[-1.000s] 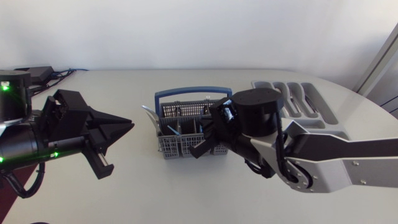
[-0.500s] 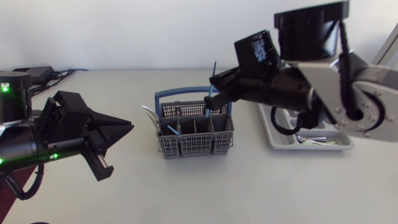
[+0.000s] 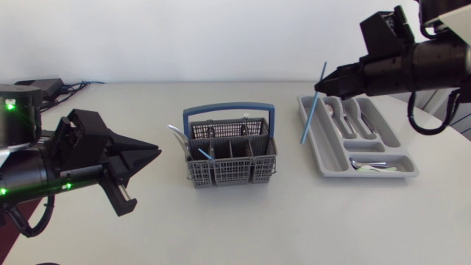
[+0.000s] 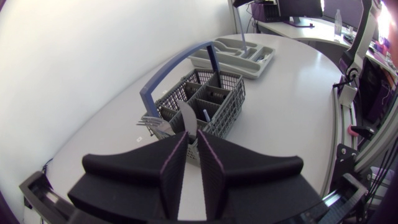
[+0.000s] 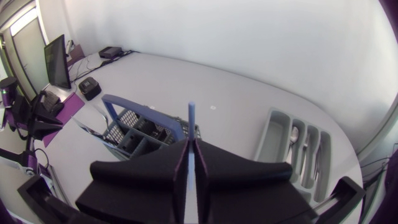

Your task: Unload the cutlery basket into the drawer organizer.

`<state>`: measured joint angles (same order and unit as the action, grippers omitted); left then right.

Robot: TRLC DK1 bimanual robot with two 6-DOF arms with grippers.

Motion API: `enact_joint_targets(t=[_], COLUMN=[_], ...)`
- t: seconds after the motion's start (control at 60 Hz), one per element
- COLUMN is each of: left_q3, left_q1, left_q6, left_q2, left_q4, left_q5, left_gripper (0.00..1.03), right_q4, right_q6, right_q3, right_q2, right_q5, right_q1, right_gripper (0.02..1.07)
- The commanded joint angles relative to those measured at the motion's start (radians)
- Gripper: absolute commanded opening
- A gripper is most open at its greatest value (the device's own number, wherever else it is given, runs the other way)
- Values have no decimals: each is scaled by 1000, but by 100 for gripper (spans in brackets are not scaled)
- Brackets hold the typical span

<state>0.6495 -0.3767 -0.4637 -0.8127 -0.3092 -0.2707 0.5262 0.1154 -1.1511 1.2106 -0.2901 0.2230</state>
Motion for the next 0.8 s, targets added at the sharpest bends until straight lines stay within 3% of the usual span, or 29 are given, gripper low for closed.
enact_joint_targets(t=[0.0,0.317,0.783], left_q3=[6,6,-4], left_q1=[-11,-31,-31], left_q6=[19,20,25], left_q2=[-22,-29,-22], left_q4=[10,15,13], left_q5=[13,25,25], left_gripper=[17,17,17], right_q4=[34,150,112], right_q6=[59,161,136], right_q3=[-21,-128,-246], right_q2=[35,239,575], right_q5=[-21,-80,-75], right_q1=[-79,-317,-344], right_gripper=[8,8,8])
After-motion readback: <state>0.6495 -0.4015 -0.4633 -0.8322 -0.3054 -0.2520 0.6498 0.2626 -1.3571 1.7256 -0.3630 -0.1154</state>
